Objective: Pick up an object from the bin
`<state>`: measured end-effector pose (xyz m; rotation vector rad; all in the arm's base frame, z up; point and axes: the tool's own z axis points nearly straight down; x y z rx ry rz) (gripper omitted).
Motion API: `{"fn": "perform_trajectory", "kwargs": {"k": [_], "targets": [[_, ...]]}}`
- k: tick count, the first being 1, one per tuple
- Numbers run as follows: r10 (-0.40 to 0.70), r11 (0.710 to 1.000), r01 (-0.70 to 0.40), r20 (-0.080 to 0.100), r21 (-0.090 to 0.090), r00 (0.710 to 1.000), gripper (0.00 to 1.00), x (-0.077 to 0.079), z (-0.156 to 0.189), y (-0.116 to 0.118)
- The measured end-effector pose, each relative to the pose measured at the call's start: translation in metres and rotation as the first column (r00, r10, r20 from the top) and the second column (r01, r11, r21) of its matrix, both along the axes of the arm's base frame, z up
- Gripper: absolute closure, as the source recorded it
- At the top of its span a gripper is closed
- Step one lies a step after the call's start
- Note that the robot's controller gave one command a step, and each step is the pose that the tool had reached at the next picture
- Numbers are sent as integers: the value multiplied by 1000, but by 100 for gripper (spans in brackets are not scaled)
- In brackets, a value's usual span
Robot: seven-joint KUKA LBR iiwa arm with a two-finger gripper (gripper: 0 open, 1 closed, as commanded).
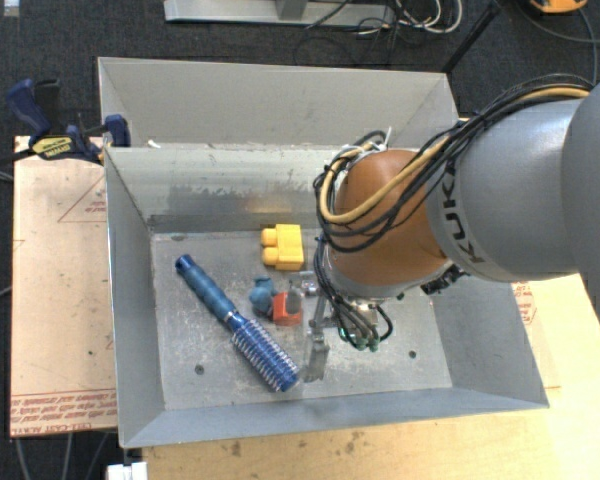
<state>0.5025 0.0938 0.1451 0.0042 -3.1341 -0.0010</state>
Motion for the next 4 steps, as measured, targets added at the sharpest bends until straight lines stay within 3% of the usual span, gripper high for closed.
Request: {"fn": "perform_trajectory", "kwargs": {"k": [1, 2, 3, 4], "targets": [[105, 994, -105, 7, 2, 994, 0, -7, -77, 46], [96, 995, -96, 7, -2, 995, 100, -6, -76, 41], [306, 952, -306, 11, -3, 952, 100, -17, -75, 8], [278, 961, -278, 14, -1, 961, 100, -19, 43, 3]]}}
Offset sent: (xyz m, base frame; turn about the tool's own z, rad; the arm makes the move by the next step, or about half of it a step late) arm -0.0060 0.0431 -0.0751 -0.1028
